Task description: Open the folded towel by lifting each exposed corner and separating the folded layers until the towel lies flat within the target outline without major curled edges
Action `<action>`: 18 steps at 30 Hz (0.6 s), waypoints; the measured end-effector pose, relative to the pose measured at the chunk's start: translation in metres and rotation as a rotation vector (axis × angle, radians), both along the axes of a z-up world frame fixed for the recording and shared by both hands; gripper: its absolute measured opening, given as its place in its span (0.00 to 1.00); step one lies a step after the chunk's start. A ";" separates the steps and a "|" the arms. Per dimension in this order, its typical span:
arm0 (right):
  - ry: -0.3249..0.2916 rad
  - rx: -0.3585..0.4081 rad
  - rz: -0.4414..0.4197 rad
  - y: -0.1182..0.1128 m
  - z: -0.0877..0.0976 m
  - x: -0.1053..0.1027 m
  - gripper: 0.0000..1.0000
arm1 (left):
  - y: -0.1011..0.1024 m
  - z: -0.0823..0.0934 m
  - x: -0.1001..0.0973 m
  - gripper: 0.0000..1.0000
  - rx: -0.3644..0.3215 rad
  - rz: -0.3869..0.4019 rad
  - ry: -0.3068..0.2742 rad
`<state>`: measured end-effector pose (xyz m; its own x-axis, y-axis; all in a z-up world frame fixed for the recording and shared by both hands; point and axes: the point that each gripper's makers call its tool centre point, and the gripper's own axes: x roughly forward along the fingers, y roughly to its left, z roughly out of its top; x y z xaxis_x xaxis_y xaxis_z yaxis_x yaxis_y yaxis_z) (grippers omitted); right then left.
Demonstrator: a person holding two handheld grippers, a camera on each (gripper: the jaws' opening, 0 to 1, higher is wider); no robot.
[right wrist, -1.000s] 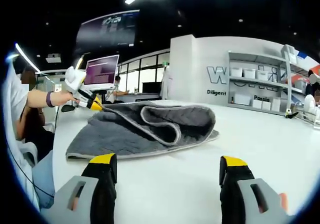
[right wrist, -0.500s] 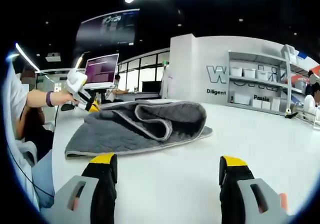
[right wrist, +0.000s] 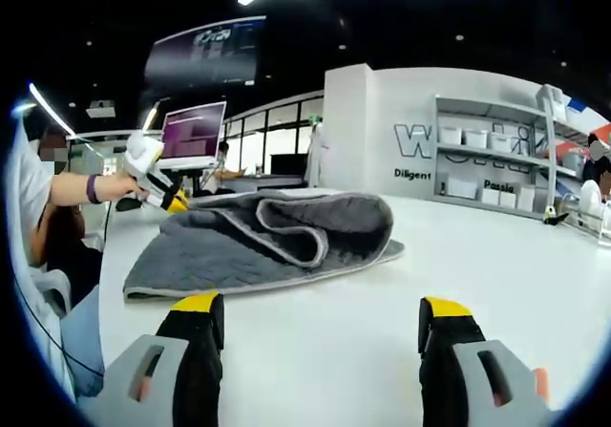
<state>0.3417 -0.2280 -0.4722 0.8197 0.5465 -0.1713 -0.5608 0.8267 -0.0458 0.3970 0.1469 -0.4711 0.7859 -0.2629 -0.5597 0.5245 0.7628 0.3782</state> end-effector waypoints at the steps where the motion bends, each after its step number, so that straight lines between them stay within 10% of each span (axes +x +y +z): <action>1: 0.000 0.000 0.000 0.000 0.000 0.000 0.85 | 0.000 0.001 -0.001 0.09 -0.011 0.001 -0.004; 18: 0.008 0.013 -0.004 -0.003 0.000 0.001 0.85 | -0.004 0.036 -0.039 0.40 -0.372 -0.035 -0.025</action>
